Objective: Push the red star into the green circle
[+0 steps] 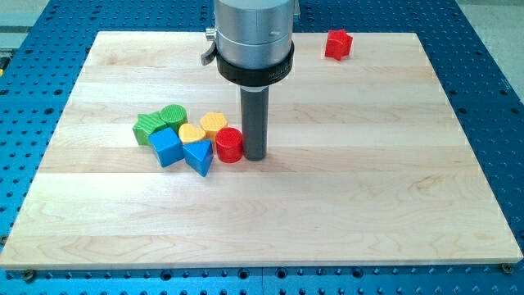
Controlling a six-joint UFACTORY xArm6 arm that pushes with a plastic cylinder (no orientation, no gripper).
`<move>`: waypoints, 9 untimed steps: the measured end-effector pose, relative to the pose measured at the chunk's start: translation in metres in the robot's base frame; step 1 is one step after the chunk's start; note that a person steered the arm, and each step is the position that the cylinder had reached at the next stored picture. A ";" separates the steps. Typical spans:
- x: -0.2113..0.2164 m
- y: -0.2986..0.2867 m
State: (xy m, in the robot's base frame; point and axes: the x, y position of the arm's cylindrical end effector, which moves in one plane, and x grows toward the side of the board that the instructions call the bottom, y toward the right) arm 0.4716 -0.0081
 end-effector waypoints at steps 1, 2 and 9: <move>-0.003 0.014; -0.043 0.080; -0.240 0.063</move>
State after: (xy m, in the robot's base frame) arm 0.2312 0.0550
